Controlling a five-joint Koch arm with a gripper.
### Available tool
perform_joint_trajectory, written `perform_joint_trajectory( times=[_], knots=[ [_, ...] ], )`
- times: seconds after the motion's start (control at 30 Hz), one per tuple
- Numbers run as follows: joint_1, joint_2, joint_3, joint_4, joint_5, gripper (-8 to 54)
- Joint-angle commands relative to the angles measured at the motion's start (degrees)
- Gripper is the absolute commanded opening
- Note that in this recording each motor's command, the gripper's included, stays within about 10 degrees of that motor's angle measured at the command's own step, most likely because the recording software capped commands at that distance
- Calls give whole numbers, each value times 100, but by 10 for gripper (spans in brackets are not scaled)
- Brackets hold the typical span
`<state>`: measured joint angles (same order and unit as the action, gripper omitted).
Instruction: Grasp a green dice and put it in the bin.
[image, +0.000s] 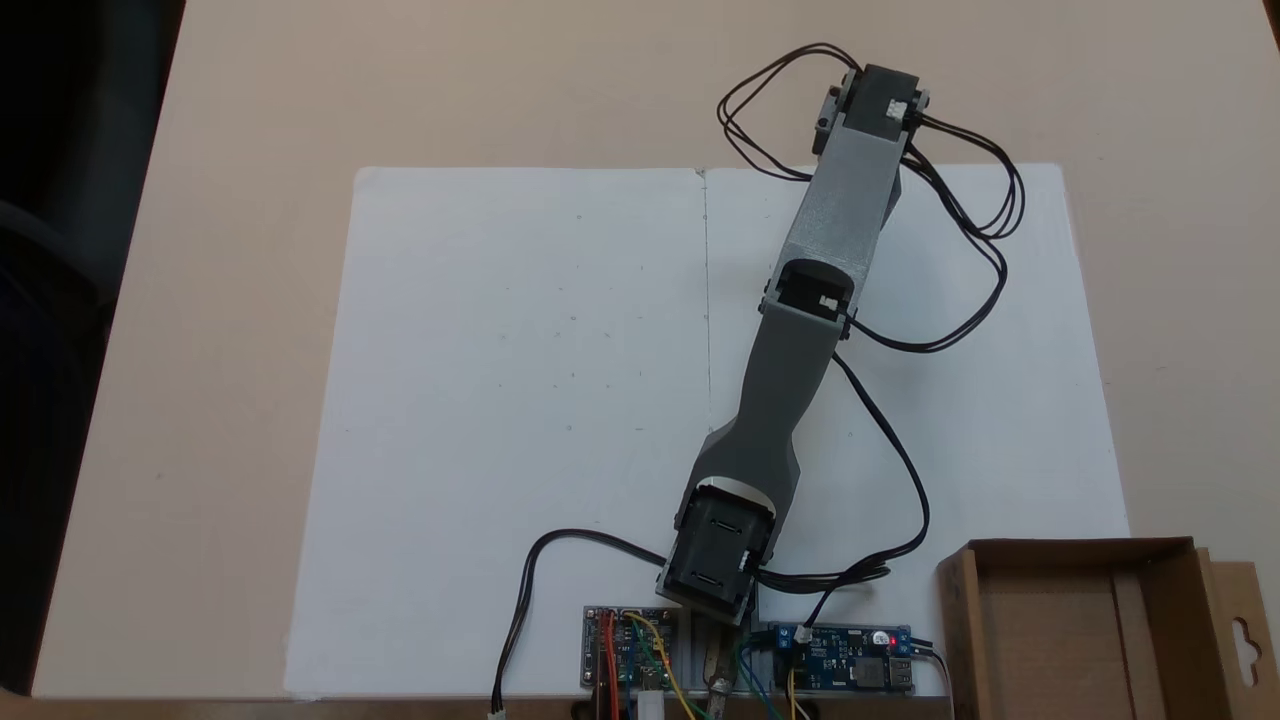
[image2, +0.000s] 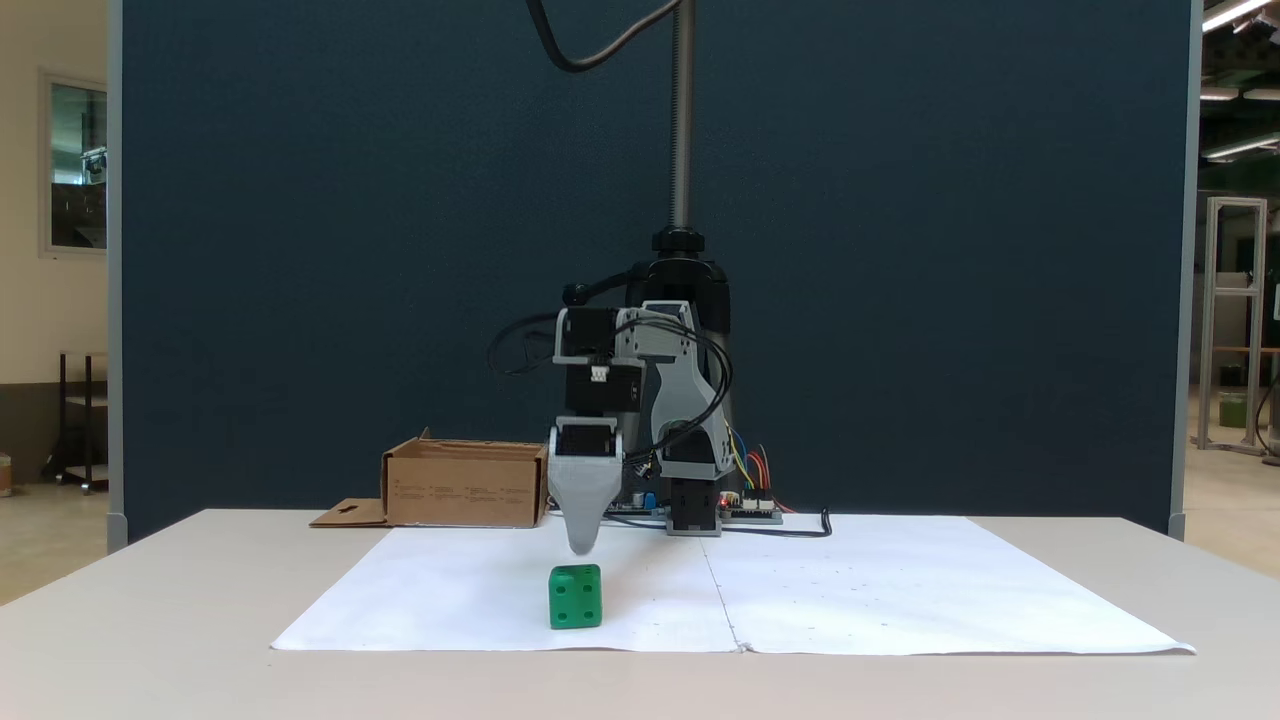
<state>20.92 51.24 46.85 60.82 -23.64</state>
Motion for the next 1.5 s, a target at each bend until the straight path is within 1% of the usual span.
perform_joint_trajectory(
  times=[0.0, 0.47, 0.87, 1.47],
  knots=[
    [44, 88, -229, 343, -580, 410],
    [53, -396, -229, -272, -580, 410],
    [53, -510, -237, -809, -545, 409],
    [88, -650, -237, -1055, -554, 409]
  ],
)
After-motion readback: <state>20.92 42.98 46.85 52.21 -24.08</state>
